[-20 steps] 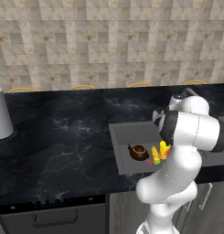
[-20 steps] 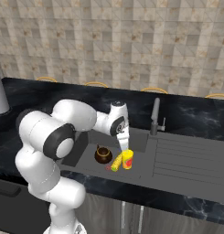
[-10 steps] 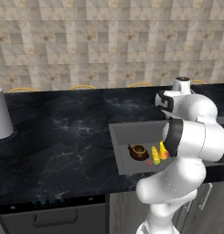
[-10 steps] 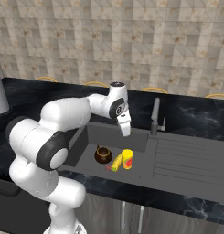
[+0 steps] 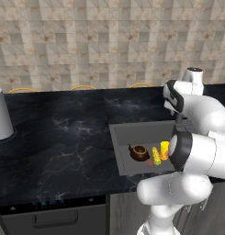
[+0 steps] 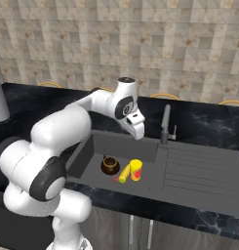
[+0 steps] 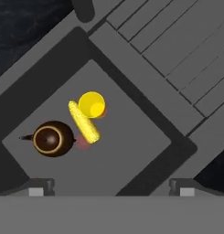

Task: Pick the teapot and cup and place them in the sink. Then turn on the water.

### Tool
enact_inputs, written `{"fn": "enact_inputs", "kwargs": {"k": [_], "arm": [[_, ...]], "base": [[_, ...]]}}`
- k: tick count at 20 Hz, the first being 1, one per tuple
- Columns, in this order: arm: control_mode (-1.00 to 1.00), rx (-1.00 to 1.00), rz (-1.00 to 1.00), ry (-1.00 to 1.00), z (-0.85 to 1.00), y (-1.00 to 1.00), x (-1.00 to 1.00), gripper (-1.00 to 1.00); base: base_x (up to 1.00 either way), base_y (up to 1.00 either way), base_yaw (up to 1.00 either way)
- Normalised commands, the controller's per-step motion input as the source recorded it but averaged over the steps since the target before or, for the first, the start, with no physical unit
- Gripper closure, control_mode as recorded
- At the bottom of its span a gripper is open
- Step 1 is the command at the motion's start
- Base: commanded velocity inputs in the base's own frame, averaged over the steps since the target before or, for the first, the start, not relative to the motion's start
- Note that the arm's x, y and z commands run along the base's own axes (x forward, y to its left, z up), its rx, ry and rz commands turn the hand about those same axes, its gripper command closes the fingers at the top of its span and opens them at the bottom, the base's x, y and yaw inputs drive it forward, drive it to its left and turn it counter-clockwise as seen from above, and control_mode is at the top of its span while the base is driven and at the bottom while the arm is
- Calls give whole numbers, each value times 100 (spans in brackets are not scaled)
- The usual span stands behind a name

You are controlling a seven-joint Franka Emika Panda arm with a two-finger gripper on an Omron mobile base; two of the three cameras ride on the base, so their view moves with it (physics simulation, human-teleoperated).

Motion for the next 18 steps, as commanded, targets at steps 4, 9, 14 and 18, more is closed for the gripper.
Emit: {"fn": "enact_inputs", "kwargs": {"k": [4,9,14,18], "arm": [[-100,0,38,-3,2,0,-53,-100],[-100,0,40,-9,0,0,-38,-100],[-100,0,36,-37,6,-5,-29,-100],[-100,0,35,-60,0,-11,-22,-100]], "base": [[0,0,0],[0,0,0],[0,0,0],[0,0,0]]}}
